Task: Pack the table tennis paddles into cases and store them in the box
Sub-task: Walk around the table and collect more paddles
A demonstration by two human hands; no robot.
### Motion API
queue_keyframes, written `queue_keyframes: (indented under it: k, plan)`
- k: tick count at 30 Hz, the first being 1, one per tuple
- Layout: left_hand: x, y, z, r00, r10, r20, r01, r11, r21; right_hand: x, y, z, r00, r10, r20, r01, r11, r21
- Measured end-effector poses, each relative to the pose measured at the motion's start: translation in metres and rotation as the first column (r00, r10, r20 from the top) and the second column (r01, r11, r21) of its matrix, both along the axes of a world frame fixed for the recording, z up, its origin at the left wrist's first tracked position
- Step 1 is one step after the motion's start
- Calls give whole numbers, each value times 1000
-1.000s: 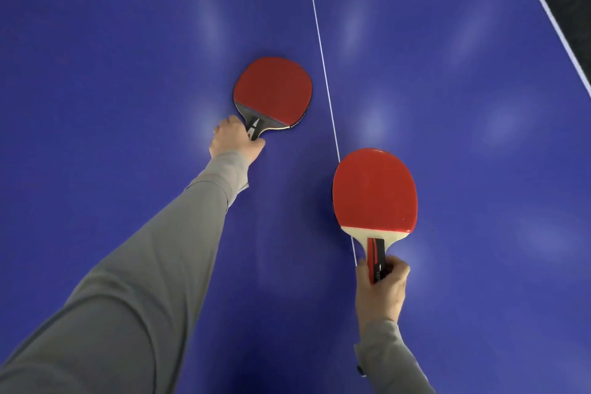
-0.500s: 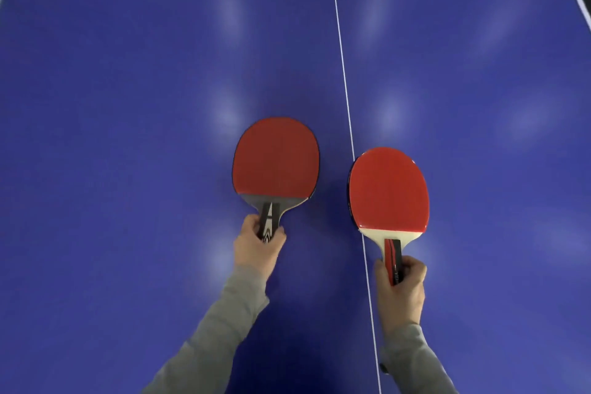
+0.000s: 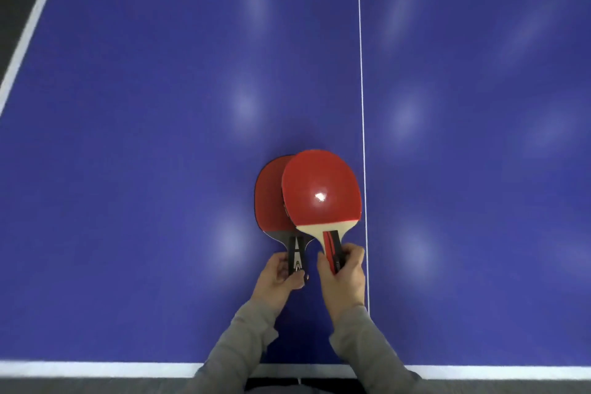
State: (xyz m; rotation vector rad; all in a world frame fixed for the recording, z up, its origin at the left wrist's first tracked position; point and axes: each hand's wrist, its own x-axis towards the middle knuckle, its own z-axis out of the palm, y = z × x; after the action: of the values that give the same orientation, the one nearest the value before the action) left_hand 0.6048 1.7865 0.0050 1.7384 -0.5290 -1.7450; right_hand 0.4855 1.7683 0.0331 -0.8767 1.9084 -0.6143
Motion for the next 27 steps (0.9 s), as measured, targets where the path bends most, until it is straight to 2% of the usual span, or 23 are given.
queue_keyframes:
  k: [3,7,9,12,16,21,27]
  plan:
    - [5,3,-1,999,-2,-53,0,1000,-27,19,-7,-2,993,113,43,-113,994,3]
    - [6,3,-4,998,5,-67,-9,998,-66,33,-5,-3,985,150,83,-151,989,4]
    - [8,5,-7,998,-25,-65,19,995,-94,34,-1,-3,982,180,55,-182,983,23]
    - [11,6,-10,991,8,-137,-16,998,-55,32,3,-3,962,267,-56,-264,963,50]
    - [13,6,-13,989,10,-147,-17,999,-45,33,7,-2,947,293,-132,-291,956,36]
    - [12,6,-14,981,49,-190,-55,998,-28,36,18,-3,962,250,-109,-249,968,29]
    - [14,1,-10,928,157,-338,-142,987,70,30,18,-4,948,291,-133,-292,956,8]
